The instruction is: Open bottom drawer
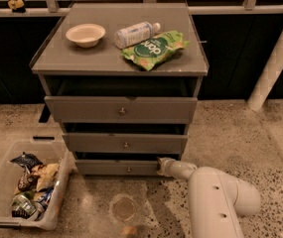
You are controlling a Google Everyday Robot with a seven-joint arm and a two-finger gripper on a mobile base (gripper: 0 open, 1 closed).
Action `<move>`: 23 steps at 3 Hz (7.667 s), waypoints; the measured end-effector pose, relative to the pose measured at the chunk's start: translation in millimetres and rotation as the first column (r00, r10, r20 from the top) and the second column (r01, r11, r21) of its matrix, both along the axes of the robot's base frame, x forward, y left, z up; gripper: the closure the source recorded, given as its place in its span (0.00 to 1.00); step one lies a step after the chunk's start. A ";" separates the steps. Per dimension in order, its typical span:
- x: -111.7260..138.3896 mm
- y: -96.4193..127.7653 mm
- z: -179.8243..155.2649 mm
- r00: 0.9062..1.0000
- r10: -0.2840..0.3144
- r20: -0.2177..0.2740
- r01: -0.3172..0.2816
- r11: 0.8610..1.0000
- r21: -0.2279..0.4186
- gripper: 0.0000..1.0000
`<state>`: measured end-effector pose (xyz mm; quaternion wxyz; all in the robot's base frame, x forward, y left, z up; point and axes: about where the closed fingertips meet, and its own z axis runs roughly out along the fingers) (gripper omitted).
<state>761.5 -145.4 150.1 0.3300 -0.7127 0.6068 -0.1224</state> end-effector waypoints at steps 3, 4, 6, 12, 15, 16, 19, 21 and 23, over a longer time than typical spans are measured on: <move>-9.9 -0.4 -1.4 1.000 0.018 0.003 -0.018 1.000 -0.017 1.00; -31.1 -7.4 -2.7 0.998 0.039 0.046 -0.038 0.999 -0.028 1.00; -35.2 -7.7 -5.4 0.998 0.048 0.046 -0.046 0.998 -0.032 1.00; -99.6 0.9 -19.9 0.995 0.097 0.036 -0.097 0.995 -0.005 1.00; -109.8 3.0 -12.3 0.994 0.110 0.021 -0.110 0.994 -0.001 1.00; -120.6 5.5 -16.2 0.992 0.125 0.005 -0.125 0.992 0.003 1.00; -131.1 7.3 -12.1 0.990 0.139 -0.008 -0.139 0.990 0.008 1.00; -136.0 3.5 -14.6 0.990 0.138 -0.007 -0.138 0.990 -0.002 1.00; -145.9 4.3 -16.2 0.988 0.152 -0.012 -0.152 0.988 0.013 1.00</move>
Offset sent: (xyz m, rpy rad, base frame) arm -0.0538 -0.0039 -0.0360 -0.0899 -0.0224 0.0876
